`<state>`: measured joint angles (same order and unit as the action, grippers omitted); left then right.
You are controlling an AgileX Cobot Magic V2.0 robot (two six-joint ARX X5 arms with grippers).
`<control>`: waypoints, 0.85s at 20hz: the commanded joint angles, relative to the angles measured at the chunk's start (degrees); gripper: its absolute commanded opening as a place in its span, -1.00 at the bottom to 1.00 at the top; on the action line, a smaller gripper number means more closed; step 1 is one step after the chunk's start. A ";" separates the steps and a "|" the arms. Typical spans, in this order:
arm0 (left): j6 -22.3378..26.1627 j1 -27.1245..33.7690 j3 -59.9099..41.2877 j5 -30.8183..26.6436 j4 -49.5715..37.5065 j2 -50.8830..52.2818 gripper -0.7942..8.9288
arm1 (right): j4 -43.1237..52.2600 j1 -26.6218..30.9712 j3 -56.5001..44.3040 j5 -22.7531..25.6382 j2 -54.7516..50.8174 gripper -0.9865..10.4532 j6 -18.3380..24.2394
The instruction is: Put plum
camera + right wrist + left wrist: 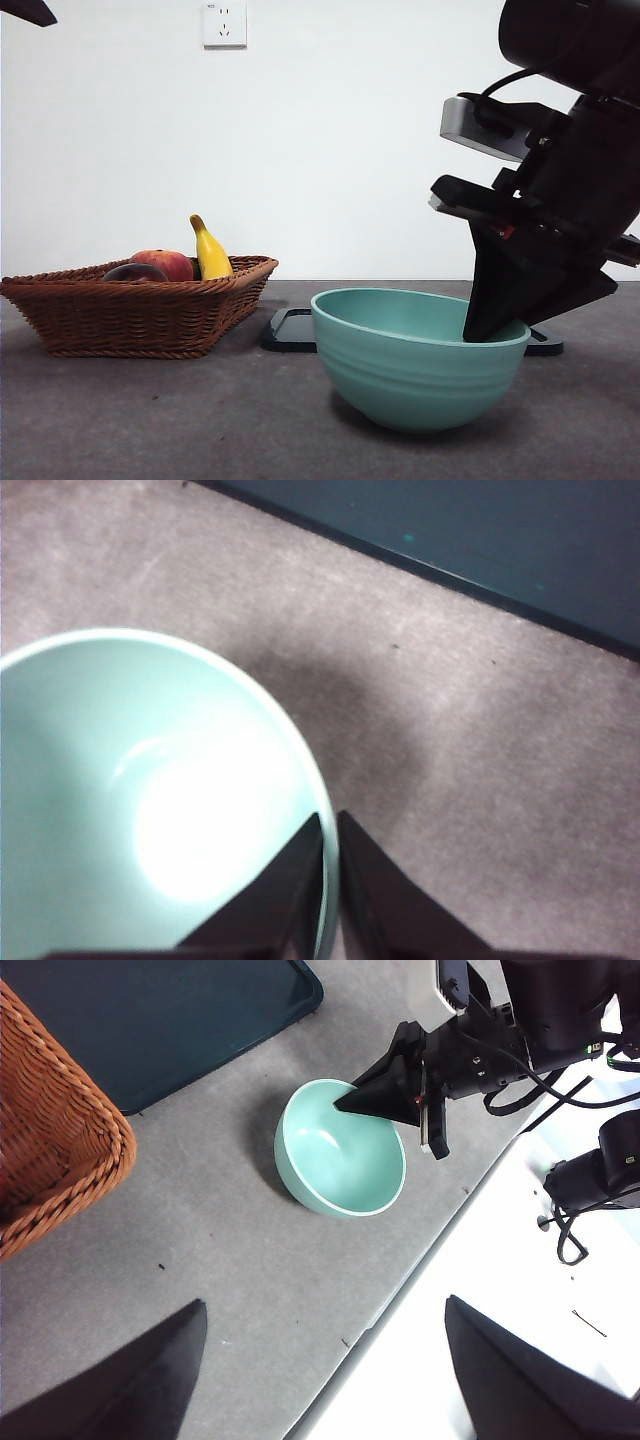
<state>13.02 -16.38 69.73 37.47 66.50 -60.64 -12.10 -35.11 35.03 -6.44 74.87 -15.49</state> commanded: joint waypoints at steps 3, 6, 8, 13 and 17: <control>0.85 -0.20 0.72 0.26 -0.07 -0.39 -0.07 | 0.17 -0.39 0.13 -0.13 0.81 -0.81 -0.77; 0.85 -0.20 0.72 0.26 -0.07 -0.39 -0.07 | 0.17 -0.39 0.35 -0.13 0.61 -0.52 -1.90; 0.87 -0.20 0.72 0.26 -0.11 -0.39 -0.07 | 0.17 -0.37 0.61 -0.13 -0.04 -0.36 -2.16; 0.85 -0.20 0.72 0.26 -0.09 -0.39 -0.07 | -2.60 -0.37 2.71 -0.11 -5.60 -0.35 -2.12; 0.87 -0.20 0.72 0.26 -0.09 -0.39 -0.07 | -11.21 -0.37 7.19 -0.17 -13.73 -0.35 -1.18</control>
<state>13.02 -16.38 69.73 37.47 66.61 -60.64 -23.33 -35.09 41.30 -6.50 61.01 -16.80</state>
